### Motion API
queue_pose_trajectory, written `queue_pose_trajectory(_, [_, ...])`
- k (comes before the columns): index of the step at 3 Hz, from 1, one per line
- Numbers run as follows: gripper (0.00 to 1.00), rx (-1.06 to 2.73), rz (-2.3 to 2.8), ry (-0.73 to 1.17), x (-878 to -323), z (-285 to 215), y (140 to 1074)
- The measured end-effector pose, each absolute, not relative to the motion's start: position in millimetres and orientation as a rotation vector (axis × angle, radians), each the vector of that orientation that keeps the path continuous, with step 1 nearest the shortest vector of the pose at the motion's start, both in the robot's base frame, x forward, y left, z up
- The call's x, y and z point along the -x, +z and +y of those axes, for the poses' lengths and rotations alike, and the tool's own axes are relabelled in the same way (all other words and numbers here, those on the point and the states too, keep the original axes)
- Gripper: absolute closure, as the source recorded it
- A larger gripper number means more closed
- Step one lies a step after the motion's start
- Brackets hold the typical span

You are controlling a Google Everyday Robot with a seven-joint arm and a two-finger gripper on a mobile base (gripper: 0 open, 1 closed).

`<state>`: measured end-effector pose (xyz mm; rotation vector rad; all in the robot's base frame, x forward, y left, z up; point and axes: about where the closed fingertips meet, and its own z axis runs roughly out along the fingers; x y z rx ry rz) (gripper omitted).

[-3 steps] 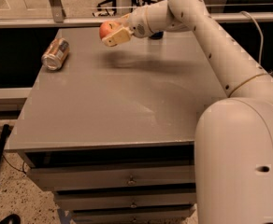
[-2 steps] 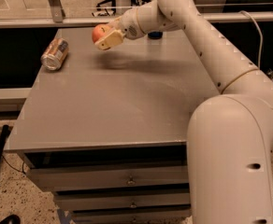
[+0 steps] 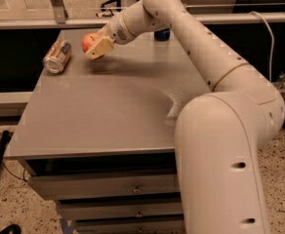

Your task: Move apple near orange can

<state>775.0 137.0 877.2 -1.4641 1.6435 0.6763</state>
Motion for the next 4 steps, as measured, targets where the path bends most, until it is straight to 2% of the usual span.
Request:
queue_pose_trajectory(2, [1.00,1.534,1.670,0.701,-770,164,865])
queue_pose_trajectory(3, [0.82,1.553,1.686,0.713,-768,171,862])
queue_pose_trajectory(4, [0.59,1.565,1.693,0.727,-767,177,859])
